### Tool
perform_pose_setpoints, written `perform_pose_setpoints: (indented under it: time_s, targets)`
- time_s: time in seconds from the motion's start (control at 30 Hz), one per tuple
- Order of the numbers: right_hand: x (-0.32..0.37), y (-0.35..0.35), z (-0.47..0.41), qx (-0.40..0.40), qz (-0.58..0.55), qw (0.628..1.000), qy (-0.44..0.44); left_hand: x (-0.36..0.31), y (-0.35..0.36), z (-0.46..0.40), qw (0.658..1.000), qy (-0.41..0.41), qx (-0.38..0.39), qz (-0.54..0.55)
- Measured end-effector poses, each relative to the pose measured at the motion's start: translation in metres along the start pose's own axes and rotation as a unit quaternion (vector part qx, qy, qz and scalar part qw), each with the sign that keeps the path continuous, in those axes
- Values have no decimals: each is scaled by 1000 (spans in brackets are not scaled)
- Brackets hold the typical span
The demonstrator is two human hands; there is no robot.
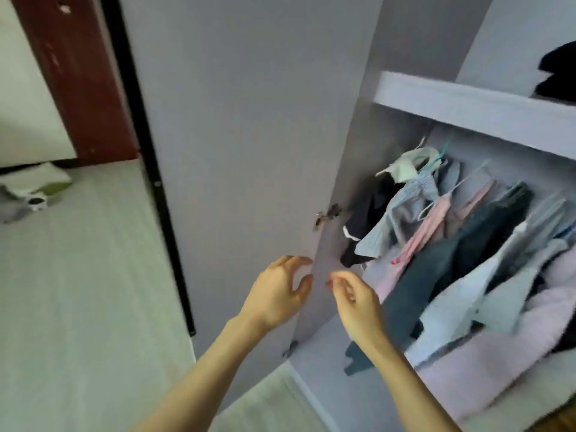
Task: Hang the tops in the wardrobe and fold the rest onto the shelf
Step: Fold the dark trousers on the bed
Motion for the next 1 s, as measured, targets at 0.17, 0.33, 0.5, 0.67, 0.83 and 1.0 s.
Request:
perform_pose_setpoints:
  time_s: [0.17,0.33,0.5,0.67,0.83,1.0]
  targets:
    - [-1,196,57,341,82,935,43,194,-62,95,965,-260,20,33]
    - [95,396,62,500,37,863,-58,349,-177,166,904,-413,-107,31]
    - [183,566,42,552,24,823,-132,463,-293,205,845,-484,-219,61]
    - [286,709,38,598,-2,782,-176,545,-422,256,785,-530,-315,56]
    - [359,826,49,659,-11,717,-226,606,-512,301,716,-553,-420,69]
    - [412,936,63,707,-20,654,-270,669,-545,341,638,-588,-486,109]
Point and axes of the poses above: each hand's wrist, its own z-axis away from the middle knuckle, its own y-axis out of the palm, x = y × z, the point moved 5 cm from there along -z, towards the middle knuckle, and after that the axes turned 13 degrees about -y, right-handed, at the moved point
